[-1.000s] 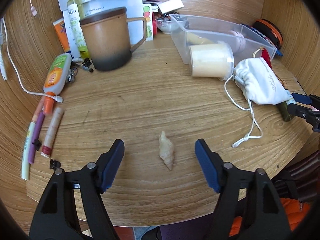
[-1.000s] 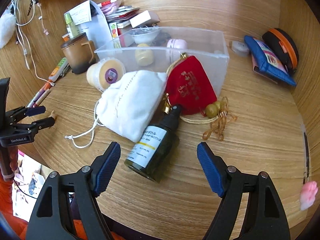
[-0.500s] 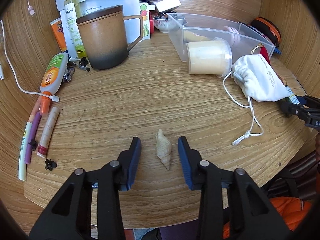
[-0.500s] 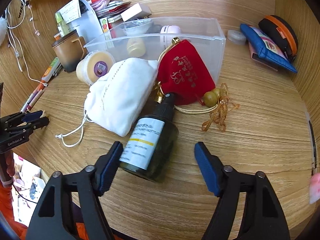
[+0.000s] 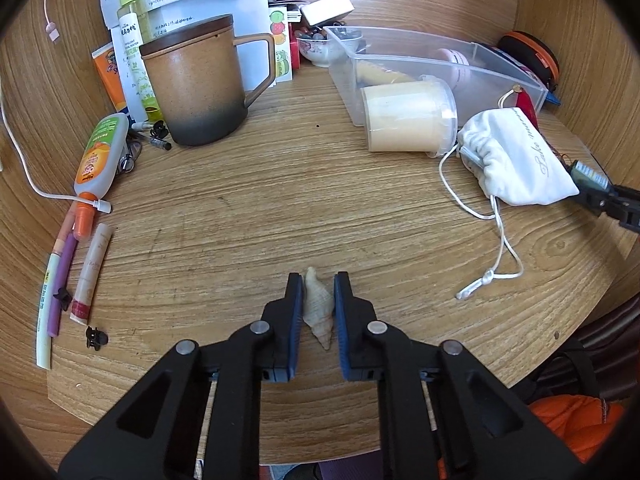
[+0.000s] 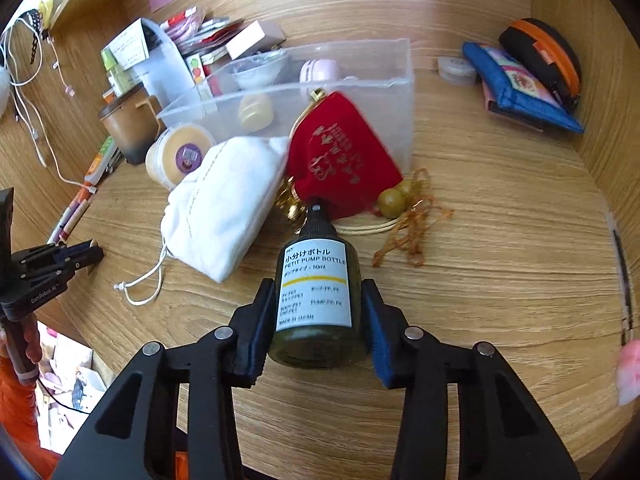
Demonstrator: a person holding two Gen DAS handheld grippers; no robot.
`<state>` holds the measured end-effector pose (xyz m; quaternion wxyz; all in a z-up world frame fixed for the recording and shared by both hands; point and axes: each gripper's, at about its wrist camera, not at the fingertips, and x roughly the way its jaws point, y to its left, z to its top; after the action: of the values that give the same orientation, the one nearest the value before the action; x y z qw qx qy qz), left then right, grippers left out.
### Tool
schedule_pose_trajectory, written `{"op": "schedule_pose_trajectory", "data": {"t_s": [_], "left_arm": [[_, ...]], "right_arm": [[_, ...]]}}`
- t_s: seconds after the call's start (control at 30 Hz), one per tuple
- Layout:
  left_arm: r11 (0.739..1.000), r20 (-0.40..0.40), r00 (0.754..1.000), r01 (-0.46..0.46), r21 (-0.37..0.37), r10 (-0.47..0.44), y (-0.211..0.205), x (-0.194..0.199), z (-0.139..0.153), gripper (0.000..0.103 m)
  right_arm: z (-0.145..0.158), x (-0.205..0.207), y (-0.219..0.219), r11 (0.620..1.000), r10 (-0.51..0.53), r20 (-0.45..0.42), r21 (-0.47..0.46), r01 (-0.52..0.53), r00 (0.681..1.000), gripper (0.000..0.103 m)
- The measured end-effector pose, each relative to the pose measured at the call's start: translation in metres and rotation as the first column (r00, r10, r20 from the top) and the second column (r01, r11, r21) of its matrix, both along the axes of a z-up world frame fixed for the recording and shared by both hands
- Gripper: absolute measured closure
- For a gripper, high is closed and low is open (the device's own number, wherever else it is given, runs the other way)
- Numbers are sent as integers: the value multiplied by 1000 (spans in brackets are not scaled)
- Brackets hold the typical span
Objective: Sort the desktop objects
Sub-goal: 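Grasp the small shell with the left gripper while the right gripper grasps the green spray bottle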
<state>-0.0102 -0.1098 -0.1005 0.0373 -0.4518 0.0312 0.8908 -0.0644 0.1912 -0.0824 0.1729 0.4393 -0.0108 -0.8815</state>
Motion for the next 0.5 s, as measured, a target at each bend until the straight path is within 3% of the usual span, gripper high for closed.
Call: {"op": "schedule_pose_trajectory", "data": {"t_s": [0.5], "left_arm": [[999,-64,998,23,-23,-24,22,-14,26,89]], "right_arm": [[36,4,22,1000,-26,-96,7,27,995,65]]}}
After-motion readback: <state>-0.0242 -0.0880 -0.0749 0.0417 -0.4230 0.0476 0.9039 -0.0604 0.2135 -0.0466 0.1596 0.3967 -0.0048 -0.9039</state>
